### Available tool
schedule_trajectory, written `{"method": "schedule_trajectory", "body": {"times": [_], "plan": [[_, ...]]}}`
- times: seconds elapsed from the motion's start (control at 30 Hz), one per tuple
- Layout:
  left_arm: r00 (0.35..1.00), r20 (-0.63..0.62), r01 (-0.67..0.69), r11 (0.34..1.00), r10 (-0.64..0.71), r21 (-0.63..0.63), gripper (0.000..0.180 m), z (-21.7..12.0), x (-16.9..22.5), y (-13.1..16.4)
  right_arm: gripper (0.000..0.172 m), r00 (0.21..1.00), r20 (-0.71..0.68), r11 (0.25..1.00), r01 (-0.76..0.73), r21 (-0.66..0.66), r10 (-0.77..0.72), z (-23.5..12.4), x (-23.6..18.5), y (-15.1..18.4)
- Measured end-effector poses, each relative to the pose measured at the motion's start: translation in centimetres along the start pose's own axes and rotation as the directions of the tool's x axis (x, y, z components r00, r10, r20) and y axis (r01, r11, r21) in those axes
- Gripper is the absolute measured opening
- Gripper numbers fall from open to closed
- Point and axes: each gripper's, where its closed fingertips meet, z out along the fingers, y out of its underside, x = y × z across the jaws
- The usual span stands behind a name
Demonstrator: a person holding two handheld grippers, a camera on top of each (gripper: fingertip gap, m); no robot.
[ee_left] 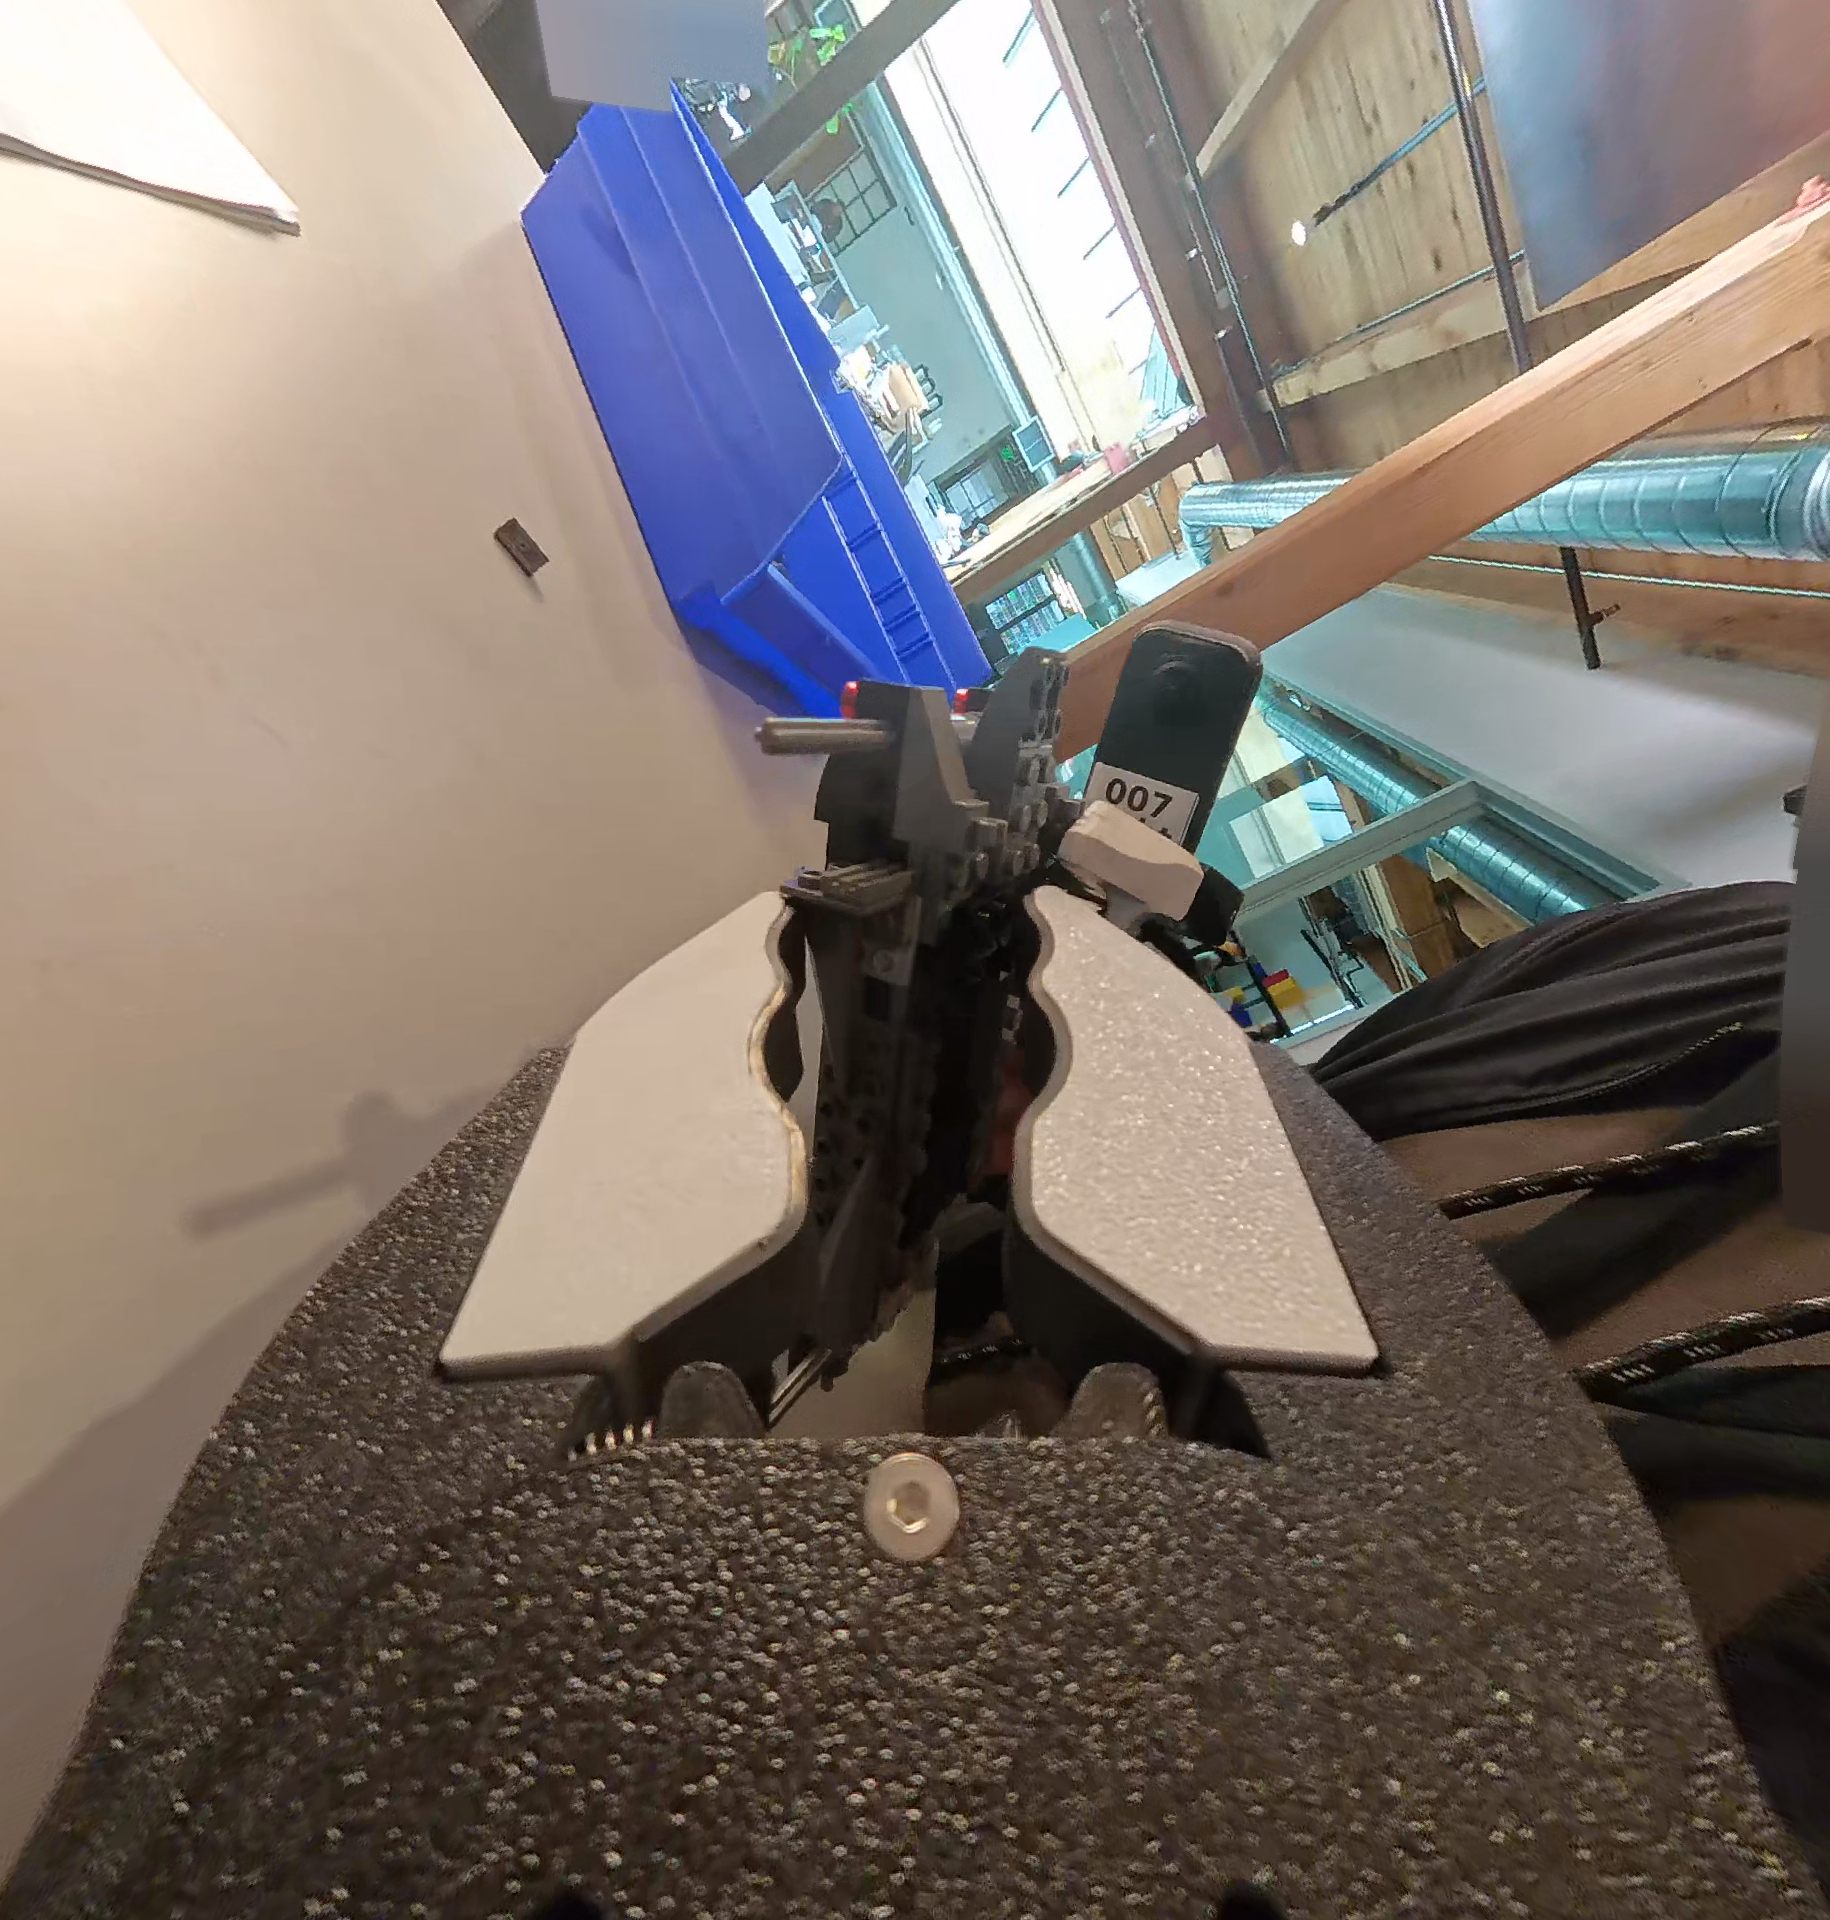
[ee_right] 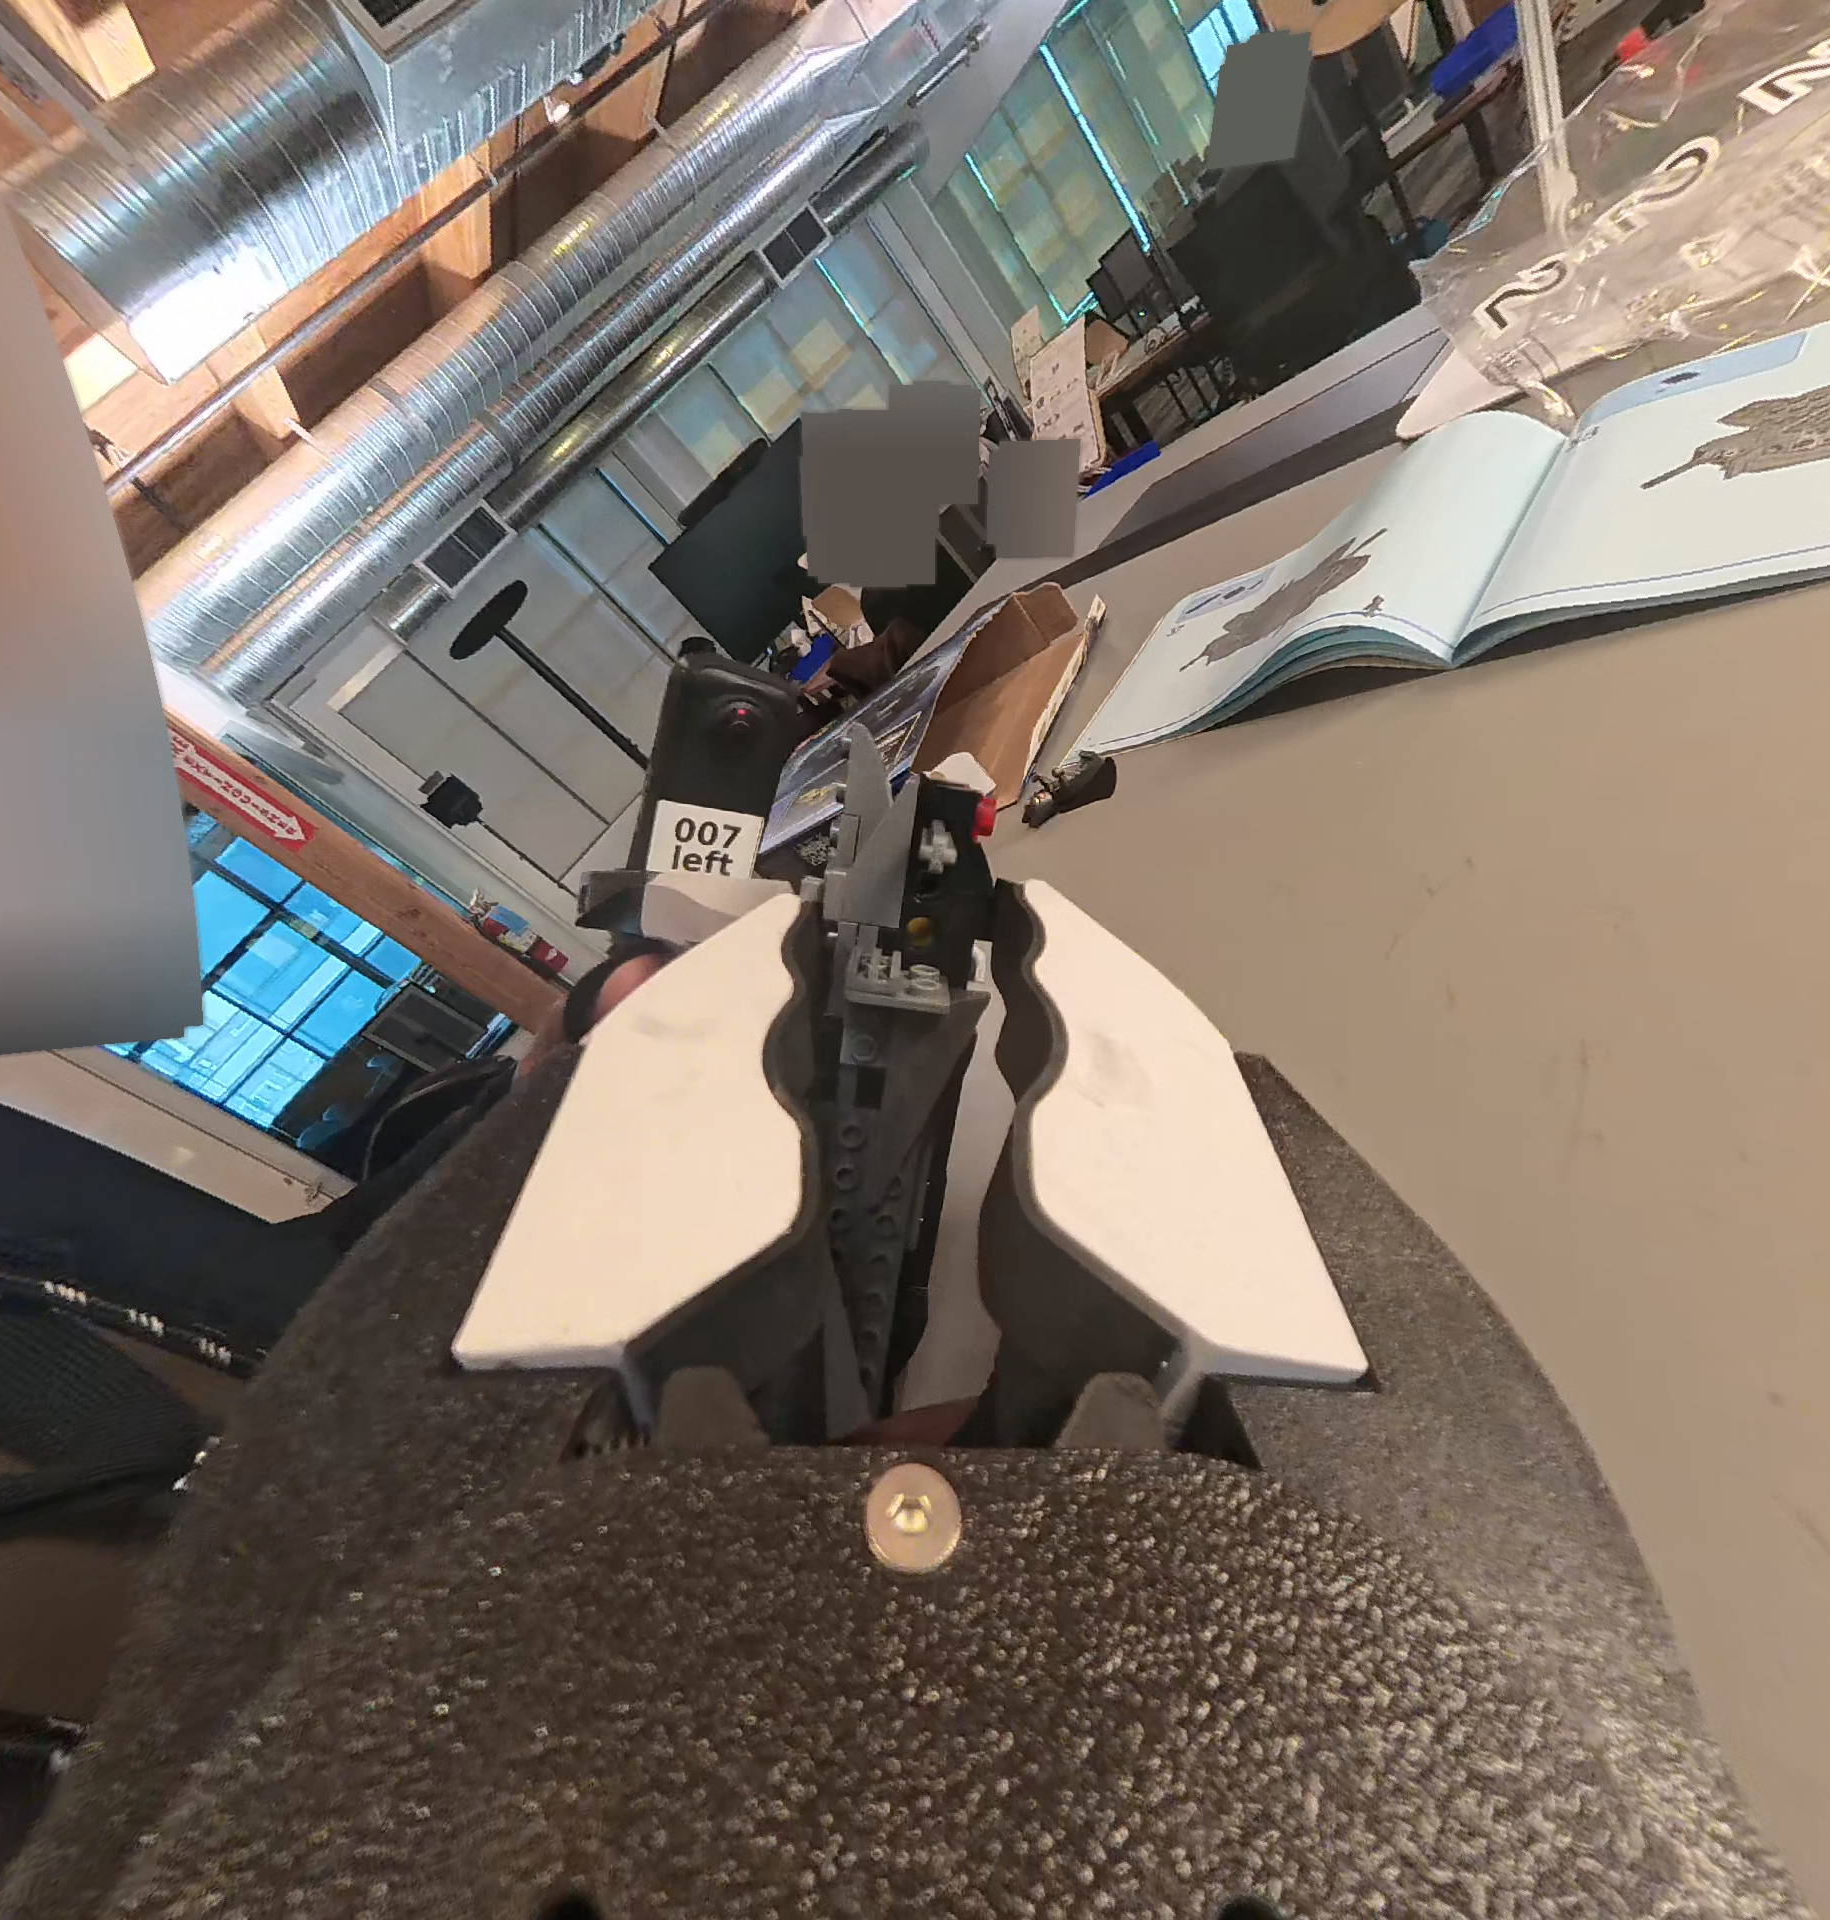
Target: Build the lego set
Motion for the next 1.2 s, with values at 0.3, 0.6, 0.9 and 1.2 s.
{"method": "schedule_trajectory", "body": {"times": [0.3, 0.6, 0.9, 1.2], "plan": [[1.0, -0.023, -0.001, 1.0, 0.002, 0.02, 0.036, 0.0, -0.1, 0.2, 0.032, 0.999, 0.033, 0.999, -0.04, 0.002, 0.04, 0.0, 0.1, 0.0], [0.998, -0.055, 0.043, 0.998, -0.04, 0.045, 0.036, 0.2, 0.4, 0.0, 0.032, 0.994, 0.083, 0.997, -0.077, 0.002, 0.076, 0.1, -0.4, -0.6], [0.997, -0.062, 0.051, 0.995, -0.046, 0.081, 0.035, 0.1, 0.8, -0.1, 0.033, 0.991, 0.111, 0.997, -0.077, -0.013, 0.078, 0.2, -0.8, -0.8], [0.998, -0.038, 0.055, 0.994, -0.052, 0.096, 0.035, 0.0, 0.8, -0.4, 0.033, 0.988, 0.113, 0.995, -0.102, -0.023, 0.104, 0.3, -0.8, -0.8]]}}
